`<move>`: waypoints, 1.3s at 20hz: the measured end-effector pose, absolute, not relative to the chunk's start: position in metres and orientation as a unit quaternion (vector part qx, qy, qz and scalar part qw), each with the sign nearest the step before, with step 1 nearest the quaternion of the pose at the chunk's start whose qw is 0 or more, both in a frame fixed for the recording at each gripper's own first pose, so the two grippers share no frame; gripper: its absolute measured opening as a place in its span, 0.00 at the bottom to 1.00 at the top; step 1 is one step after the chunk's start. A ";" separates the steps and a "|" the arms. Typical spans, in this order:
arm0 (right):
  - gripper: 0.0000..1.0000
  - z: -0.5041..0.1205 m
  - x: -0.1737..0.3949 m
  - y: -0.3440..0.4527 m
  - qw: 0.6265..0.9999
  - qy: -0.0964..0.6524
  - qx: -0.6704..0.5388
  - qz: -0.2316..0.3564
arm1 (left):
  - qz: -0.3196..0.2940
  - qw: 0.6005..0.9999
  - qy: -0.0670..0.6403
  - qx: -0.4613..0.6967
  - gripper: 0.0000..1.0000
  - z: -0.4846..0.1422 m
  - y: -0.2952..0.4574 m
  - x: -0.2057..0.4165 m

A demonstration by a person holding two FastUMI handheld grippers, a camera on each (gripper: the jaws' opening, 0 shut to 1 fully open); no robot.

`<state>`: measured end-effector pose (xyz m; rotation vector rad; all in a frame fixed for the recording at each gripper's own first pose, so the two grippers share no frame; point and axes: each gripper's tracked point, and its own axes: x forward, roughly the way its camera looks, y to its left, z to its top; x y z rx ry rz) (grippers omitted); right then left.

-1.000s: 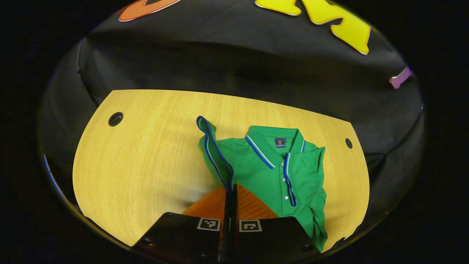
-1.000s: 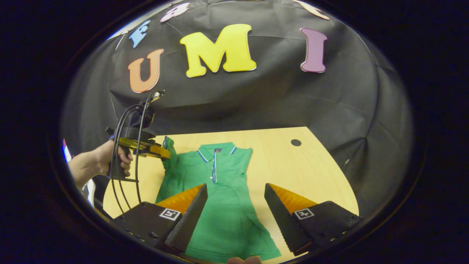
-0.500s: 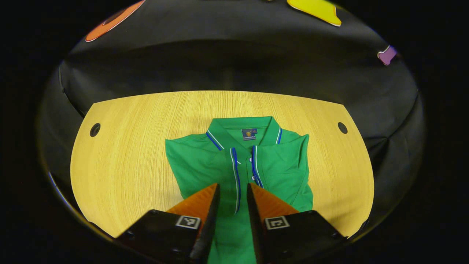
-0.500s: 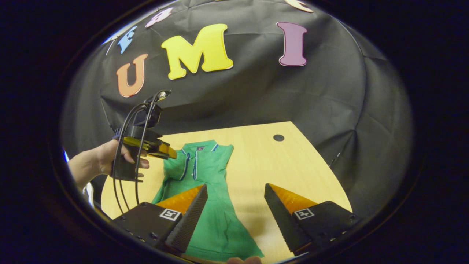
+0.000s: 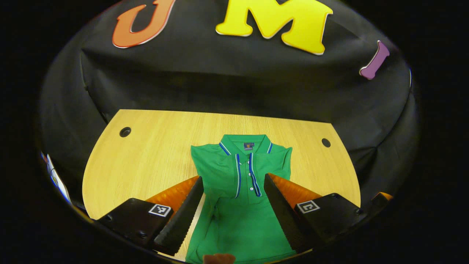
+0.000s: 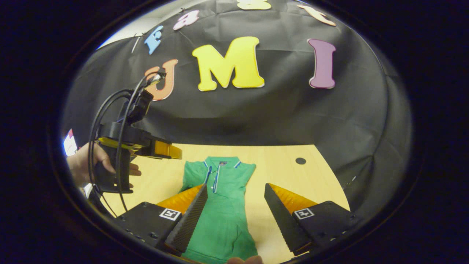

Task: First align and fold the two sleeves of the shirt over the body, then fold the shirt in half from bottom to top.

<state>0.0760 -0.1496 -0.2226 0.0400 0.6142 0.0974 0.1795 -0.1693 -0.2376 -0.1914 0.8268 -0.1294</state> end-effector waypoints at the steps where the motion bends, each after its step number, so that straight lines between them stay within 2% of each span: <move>1: 0.96 -0.217 0.072 -0.147 0.955 0.293 0.018 0.049 | -0.061 0.915 0.387 -0.101 1.00 -0.224 -0.167 0.168; 8: 0.96 -0.200 -0.005 -0.139 0.961 0.274 0.006 0.026 | -0.045 0.949 0.298 -0.091 1.00 -0.165 -0.119 0.054; 13: 0.96 -0.199 -0.074 -0.136 0.962 0.272 -0.007 0.032 | -0.041 0.961 0.264 -0.076 1.00 -0.174 -0.089 -0.038; 16: 0.96 -0.216 -0.108 -0.145 0.956 0.292 -0.015 0.024 | -0.040 0.960 0.261 -0.095 1.00 -0.190 -0.085 -0.076; 20: 0.96 -0.248 -0.139 -0.161 0.945 0.328 -0.019 0.012 | -0.060 0.951 0.297 -0.067 1.00 -0.238 -0.077 -0.113; 25: 0.96 -0.293 -0.161 -0.179 0.931 0.364 -0.034 0.005 | -0.075 0.943 0.319 -0.052 1.00 -0.289 -0.076 -0.135; 26: 0.93 -0.303 -0.163 -0.181 0.928 0.371 -0.034 0.004 | -0.074 0.941 0.325 -0.051 1.00 -0.299 -0.075 -0.136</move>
